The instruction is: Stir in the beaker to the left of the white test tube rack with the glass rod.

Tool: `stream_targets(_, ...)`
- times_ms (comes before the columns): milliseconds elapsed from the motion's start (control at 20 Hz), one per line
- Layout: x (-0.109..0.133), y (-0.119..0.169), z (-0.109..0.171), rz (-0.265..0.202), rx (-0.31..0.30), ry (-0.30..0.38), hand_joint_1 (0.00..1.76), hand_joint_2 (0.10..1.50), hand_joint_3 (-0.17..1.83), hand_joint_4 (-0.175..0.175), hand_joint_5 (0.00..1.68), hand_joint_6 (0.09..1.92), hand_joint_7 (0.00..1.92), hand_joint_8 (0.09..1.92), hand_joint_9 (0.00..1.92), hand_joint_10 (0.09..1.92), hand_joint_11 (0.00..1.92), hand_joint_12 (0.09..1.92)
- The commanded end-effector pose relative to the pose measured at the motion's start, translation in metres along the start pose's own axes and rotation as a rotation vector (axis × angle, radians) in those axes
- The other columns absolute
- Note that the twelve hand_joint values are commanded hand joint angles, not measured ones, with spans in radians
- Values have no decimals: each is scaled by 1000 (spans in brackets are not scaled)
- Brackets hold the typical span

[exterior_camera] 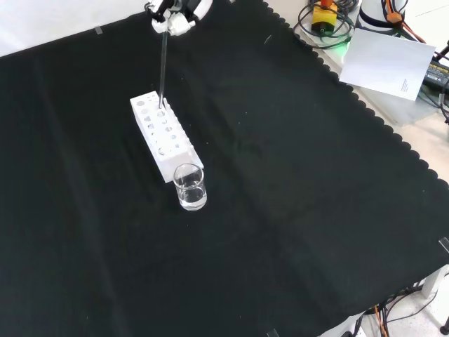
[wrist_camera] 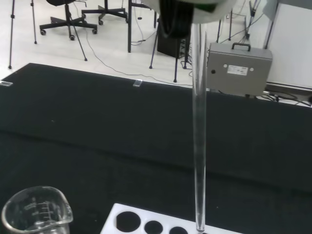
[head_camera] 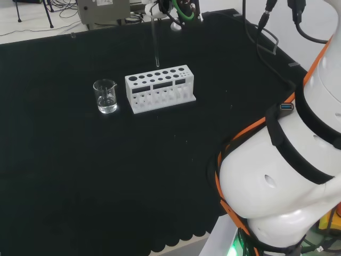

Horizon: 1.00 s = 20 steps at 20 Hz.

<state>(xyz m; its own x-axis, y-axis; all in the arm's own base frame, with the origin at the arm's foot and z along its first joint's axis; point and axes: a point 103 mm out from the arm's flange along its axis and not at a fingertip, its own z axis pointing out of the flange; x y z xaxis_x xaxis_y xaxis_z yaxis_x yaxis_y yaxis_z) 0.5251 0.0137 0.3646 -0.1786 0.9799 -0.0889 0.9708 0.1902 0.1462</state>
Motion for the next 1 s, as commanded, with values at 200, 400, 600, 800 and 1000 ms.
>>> stream_targets(200, 4, 2, 1, -11, 1, 28, 1285, 807, 594, -175, 1050, 735, 1055, 1327, 1670, 1044, 1610, 1035)
stream_targets(400, 7, 7, 5, -9, 4, 43, 1285, 804, 598, -175, 1052, 734, 1057, 1326, 1671, 1043, 1611, 1035)
stream_targets(600, 18, 20, 7, -30, 6, 61, 1285, 802, 602, -175, 1053, 733, 1058, 1326, 1671, 1042, 1612, 1034)
stream_targets(800, 39, 35, 5, -82, -9, 73, 1285, 799, 606, -175, 1055, 732, 1058, 1327, 1671, 1040, 1613, 1034)
stream_targets(1000, 62, 47, 1, -135, -30, 89, 1286, 798, 609, -175, 1056, 731, 1059, 1327, 1671, 1039, 1615, 1034)
